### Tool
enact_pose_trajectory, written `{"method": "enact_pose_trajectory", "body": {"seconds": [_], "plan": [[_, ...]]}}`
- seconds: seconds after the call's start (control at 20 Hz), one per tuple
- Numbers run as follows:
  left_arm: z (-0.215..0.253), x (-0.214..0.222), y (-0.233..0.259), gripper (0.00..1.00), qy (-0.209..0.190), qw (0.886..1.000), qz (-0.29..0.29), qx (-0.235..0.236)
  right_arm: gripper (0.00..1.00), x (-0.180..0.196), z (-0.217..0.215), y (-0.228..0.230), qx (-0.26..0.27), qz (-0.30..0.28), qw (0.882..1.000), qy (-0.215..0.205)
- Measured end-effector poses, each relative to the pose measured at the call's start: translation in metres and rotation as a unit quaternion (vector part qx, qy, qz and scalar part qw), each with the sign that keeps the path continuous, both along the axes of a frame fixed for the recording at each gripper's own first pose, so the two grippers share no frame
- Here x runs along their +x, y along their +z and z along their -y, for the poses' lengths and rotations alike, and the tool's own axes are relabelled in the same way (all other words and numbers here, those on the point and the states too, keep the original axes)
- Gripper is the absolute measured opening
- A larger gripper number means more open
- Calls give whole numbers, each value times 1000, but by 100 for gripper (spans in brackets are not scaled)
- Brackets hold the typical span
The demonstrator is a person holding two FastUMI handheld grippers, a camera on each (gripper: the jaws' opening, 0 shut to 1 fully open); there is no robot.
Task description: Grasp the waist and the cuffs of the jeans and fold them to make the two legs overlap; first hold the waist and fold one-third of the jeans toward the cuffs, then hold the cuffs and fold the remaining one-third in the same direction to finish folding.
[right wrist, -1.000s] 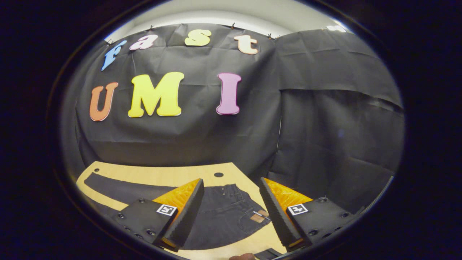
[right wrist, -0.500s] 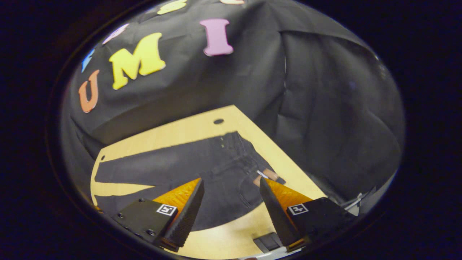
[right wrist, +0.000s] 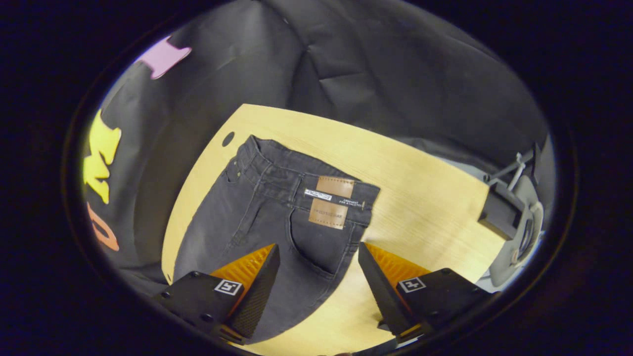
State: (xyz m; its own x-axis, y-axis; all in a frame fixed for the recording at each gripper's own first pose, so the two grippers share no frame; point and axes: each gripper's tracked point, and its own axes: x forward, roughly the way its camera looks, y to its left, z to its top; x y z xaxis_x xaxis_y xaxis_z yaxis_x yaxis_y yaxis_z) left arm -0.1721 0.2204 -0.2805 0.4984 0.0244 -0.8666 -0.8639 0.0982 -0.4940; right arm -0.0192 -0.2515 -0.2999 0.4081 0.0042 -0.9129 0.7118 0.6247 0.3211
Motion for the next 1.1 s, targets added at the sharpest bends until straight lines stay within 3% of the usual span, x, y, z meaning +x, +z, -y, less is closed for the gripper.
{"method": "enact_pose_trajectory", "body": {"seconds": [0.1,0.15,0.25,0.35,0.6,0.65,0.7,0.95,1.1], "plan": [[-1,0,0,5,6,1000,-2,-3,93,1,1,-7,-3,-8,1000,2],[-1,0,0,5,7,1000,-3,-3,98,1,1,-10,-4,-12,1000,3],[-1,1,0,4,10,1000,-6,-2,94,3,2,-11,-7,-7,1000,-1],[-1,1,0,5,13,1000,-11,-2,95,-5,9,-12,-20,-16,1000,-8],[-1,2,1,5,17,1000,-19,1,16,-17,22,-22,-2,-35,998,-56],[-1,2,0,4,17,1000,-21,2,16,-13,25,-25,3,-30,997,-65],[-1,2,1,5,17,1000,-22,2,1,-15,22,-21,7,-31,998,-60],[-2,3,0,5,21,999,-25,-1,0,-12,21,-20,40,-6,997,-59],[0,6,3,5,32,999,-21,-20,1,-8,23,-2,71,49,994,-67]]}}
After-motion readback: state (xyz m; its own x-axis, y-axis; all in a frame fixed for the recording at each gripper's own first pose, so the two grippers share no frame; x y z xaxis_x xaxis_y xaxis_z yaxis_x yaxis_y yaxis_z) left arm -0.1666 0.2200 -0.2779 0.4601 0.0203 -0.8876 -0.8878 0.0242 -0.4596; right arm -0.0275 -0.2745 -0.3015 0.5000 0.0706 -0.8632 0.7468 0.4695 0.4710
